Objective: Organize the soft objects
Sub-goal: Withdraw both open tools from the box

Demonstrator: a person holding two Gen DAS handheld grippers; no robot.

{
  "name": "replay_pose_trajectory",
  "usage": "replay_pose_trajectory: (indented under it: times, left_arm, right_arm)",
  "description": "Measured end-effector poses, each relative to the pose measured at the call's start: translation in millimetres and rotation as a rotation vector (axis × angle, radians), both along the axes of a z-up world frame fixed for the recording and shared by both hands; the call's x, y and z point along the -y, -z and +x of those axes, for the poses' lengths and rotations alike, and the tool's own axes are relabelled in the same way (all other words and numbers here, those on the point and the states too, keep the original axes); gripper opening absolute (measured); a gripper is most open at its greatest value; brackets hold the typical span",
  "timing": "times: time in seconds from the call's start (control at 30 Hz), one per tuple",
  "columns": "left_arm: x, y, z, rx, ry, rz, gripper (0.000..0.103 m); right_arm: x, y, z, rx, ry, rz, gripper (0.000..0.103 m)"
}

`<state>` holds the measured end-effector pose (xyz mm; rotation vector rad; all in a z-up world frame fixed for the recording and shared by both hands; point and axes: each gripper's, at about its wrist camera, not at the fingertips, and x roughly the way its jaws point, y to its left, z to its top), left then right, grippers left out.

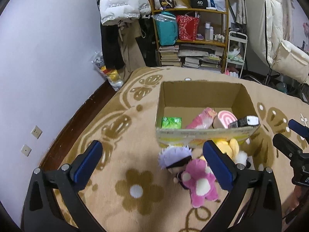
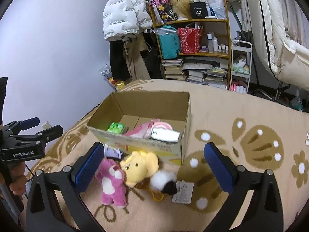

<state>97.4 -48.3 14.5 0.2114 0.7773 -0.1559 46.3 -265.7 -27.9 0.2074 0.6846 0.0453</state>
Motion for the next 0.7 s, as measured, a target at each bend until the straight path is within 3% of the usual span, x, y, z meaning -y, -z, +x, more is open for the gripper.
replay_pose_trajectory:
  times: [0.27, 0.7]
  left_arm:
    - [-6.2, 13.2, -19.1, -0.055, -0.02, -0.008, 0.103]
    - [6.0, 42.7, -18.1, -0.118, 0.007, 0.017, 0.103]
  right_arm:
    - [-2.0, 11.9, -12.4, -0.037, -0.014, 0.025, 0.103]
    - [4.6, 39.7, -14.2, -0.11, 0.015, 0.05, 0.103]
